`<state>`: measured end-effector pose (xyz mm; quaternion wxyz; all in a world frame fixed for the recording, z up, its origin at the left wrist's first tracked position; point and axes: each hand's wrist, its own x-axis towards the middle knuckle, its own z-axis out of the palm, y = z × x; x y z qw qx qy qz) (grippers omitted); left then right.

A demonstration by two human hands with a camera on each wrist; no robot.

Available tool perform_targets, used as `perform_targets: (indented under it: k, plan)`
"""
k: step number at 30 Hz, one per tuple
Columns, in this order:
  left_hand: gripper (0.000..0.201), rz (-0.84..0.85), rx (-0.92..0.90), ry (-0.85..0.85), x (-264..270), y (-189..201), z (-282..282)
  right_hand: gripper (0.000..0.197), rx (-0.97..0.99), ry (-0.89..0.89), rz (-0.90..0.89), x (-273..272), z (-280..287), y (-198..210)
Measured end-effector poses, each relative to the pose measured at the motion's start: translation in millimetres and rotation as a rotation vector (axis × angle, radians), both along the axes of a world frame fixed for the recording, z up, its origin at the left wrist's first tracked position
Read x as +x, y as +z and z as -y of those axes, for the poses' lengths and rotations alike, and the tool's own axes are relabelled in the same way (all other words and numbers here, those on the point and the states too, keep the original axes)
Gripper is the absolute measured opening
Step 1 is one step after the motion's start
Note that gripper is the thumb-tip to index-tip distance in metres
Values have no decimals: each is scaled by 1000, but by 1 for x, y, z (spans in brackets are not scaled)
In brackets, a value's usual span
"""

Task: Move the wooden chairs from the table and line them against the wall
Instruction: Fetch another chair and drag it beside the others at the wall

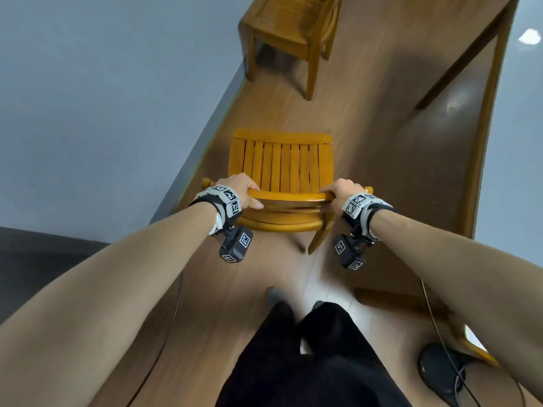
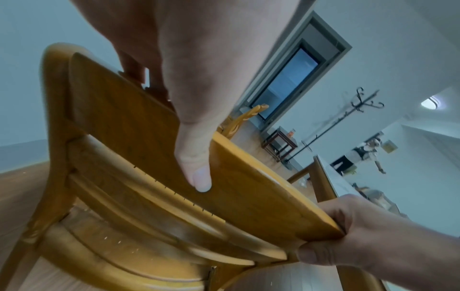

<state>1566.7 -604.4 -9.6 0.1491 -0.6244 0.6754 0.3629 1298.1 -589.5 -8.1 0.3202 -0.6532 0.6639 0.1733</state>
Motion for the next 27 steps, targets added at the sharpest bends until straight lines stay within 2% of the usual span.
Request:
perform_targets:
  k: [3, 5, 7, 9, 11, 16, 18, 21, 27]
  plan:
    - [46, -13, -5, 26, -14, 10, 51, 43, -28, 13, 0, -21, 57, 10]
    - [49, -15, -20, 59, -24, 16, 82, 35, -39, 48, 9, -31, 94, 18]
    - [43, -18, -31, 103, -33, 21, 110, 24, -54, 91, 13, -39, 131, 25]
    - [33, -17, -41, 150, -44, 26, 137, 26, -55, 135, 26, -49, 166, 32]
    - [33, -14, -52, 200, -57, 31, 161, 28, -66, 177, 46, -60, 203, 36]
    - [31, -4, -56, 318, -91, 39, 202, 37, -69, 295, 81, -86, 279, 41]
    - [28, 4, -62, 353, -104, 40, 219, 35, -64, 325, 85, -95, 307, 46]
    - [27, 27, -84, 381, -116, 45, 242, 19, -74, 369, 81, -101, 344, 52]
    - [28, 122, -158, 441, -122, 48, 280, 20, -90, 447, 80, -96, 395, 62]
